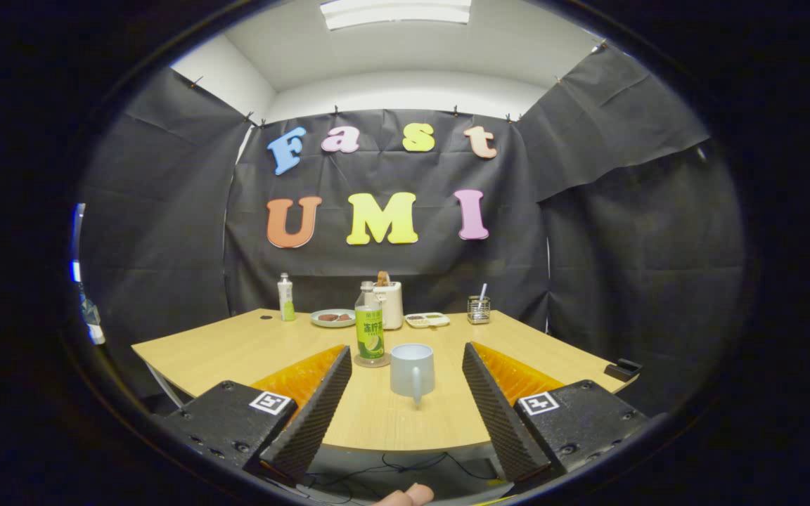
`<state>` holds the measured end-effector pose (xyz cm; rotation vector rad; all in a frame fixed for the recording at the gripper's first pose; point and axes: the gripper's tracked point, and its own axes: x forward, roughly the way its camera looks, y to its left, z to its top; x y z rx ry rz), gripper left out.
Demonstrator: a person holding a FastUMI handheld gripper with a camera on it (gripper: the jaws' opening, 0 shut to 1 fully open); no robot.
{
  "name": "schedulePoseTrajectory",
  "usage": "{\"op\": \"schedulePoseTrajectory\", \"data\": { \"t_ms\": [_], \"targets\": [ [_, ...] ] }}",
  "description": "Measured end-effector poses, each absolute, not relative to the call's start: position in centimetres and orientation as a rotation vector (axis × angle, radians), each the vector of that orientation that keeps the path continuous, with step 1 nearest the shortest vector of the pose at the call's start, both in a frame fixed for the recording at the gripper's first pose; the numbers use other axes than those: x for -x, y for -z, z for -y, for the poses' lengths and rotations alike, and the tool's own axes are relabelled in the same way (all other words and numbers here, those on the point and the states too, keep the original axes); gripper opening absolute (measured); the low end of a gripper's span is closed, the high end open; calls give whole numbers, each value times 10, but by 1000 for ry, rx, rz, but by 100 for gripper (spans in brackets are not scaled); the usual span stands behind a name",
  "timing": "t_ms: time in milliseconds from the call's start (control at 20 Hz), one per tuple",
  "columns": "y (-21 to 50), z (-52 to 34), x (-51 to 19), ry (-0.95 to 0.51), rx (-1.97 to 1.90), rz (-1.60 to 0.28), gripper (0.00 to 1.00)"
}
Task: Take the bottle from table, then pour the juice into the cup, finally place the bottle on the coaster
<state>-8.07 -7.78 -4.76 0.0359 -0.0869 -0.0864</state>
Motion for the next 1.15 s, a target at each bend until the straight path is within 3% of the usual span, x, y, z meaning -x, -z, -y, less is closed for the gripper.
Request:
{"op": "schedulePoseTrajectory", "data": {
  "t_ms": [1150],
  "targets": [
    [41, 86, 92, 74, -91, 117, 100]
  ]
}}
